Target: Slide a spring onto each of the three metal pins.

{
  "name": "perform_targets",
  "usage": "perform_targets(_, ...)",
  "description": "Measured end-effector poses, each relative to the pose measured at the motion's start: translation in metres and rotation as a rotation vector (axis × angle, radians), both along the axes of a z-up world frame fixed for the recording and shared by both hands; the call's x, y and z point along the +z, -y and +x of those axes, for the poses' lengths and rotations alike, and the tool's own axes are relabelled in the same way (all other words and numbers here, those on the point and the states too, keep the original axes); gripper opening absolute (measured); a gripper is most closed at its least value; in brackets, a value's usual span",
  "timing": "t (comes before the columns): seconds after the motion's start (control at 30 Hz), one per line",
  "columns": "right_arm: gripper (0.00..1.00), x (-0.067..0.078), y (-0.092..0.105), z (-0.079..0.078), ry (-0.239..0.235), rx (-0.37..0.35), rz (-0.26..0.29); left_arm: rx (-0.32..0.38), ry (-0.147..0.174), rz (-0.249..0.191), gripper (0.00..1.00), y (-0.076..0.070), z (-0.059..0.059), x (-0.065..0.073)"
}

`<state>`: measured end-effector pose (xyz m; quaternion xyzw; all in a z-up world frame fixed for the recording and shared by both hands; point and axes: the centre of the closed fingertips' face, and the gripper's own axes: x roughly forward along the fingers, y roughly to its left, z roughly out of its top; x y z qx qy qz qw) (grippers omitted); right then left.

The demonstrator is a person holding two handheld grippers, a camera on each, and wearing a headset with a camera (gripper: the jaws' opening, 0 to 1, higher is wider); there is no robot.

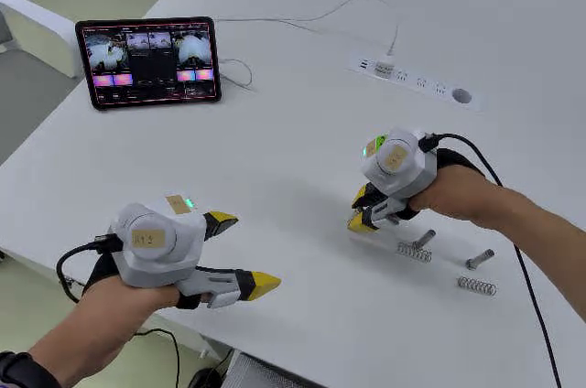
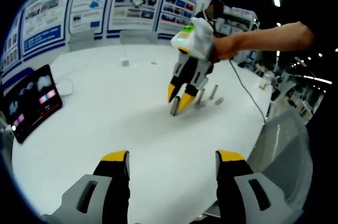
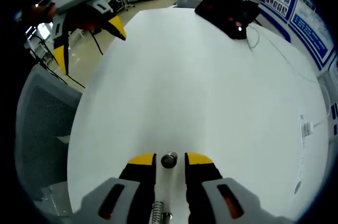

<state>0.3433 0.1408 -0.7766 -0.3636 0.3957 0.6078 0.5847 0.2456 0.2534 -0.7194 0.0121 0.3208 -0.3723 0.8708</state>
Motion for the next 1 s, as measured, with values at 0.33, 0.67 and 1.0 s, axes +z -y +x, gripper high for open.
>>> perform_targets(0.33, 0.35, 0.014, 0.006, 0.005, 0.001, -0.099, 0.061, -0.011, 0.012, -0.01, 0.67, 0.006, 0.002, 0.005)
perform_targets(0.67, 0.4, 0.026, 0.011, 0.004, -0.007, -0.231, 0.155, -0.004, 0.02, -0.017, 0.67, 0.007, 0.0, 0.012)
perform_targets(1.0, 0.43, 0.039, 0.015, -0.001, -0.029, -0.353, 0.26, -0.012, 0.029, -0.009, 0.68, 0.009, -0.004, 0.014)
